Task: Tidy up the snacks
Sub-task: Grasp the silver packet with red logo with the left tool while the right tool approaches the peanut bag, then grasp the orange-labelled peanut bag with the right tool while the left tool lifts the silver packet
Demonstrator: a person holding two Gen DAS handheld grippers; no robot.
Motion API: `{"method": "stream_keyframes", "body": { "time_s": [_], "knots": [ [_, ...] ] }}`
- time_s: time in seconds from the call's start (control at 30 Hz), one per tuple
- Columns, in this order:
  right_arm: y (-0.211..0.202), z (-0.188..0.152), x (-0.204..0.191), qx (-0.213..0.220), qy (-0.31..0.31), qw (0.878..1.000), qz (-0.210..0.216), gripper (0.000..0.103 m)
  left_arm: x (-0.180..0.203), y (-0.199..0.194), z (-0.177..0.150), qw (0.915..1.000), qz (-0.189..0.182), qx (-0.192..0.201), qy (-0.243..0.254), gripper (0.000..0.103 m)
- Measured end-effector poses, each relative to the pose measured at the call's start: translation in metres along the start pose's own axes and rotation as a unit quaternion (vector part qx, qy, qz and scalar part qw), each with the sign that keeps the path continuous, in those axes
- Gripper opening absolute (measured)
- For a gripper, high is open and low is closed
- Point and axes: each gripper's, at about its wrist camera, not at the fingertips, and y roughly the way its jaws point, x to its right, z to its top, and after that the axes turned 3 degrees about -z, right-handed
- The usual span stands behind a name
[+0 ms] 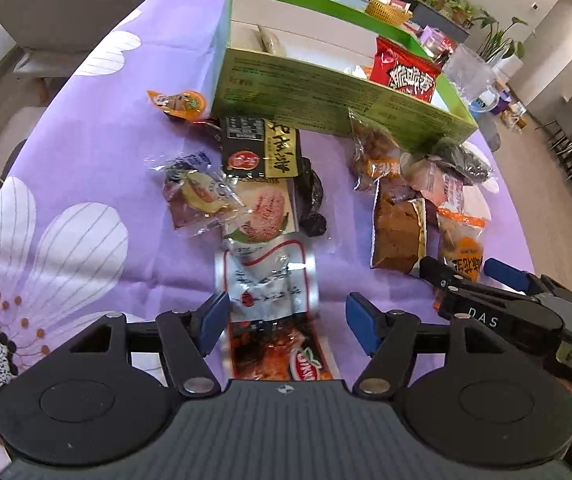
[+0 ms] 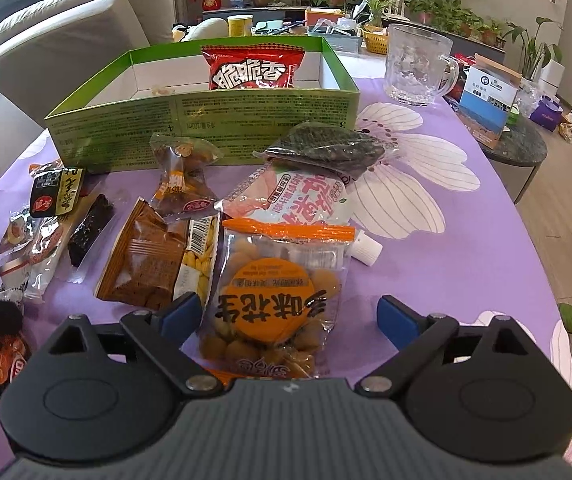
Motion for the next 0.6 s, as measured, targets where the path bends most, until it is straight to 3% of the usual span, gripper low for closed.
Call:
{"method": "stream_keyframes", "body": {
  "time_s": [0.07,0.2,0.23,0.37,0.4,0.53,0.57,0.6],
  "knots": [
    [0.000,-0.001,0.000,0.001,0.001,1.000,0.000,0.078,0.008,0.005,-0.001,0.9998,0.015,-0.005,0.014,0.067],
    [0.000,0.000,0.000,0.000,0.000,1.000,0.000,0.078,0.013,0.010,-0.004,0.9988,0.039,0.000,0.028,0.065],
    [0.000,0.000,0.000,0.002,0.000,1.000,-0.001,0.078,0.010,0.009,-0.004,0.9990,0.037,0.005,0.022,0.054],
    [-0.003,0.000,0.000,0.003,-0.001,1.000,0.021,0.075,0.007,-0.005,-0.002,0.9991,0.011,0.031,0.029,0.031],
    [-0.005,0.002,0.000,0.001,-0.005,1.000,0.028,0.071,0.009,-0.007,-0.002,0.9987,0.010,0.035,0.037,0.031],
    [-0.015,0.004,0.000,0.020,-0.003,0.999,0.026,0.068,0.012,-0.011,-0.002,0.9980,0.003,0.042,0.048,0.028],
    [-0.018,0.005,0.001,0.025,-0.001,0.999,0.027,0.068,0.012,-0.012,-0.002,0.9979,-0.001,0.042,0.049,0.014],
    [-0.020,0.006,0.002,0.029,0.001,0.999,0.028,0.068,0.013,-0.013,-0.001,0.9977,-0.007,0.041,0.052,0.007]
  ]
}}
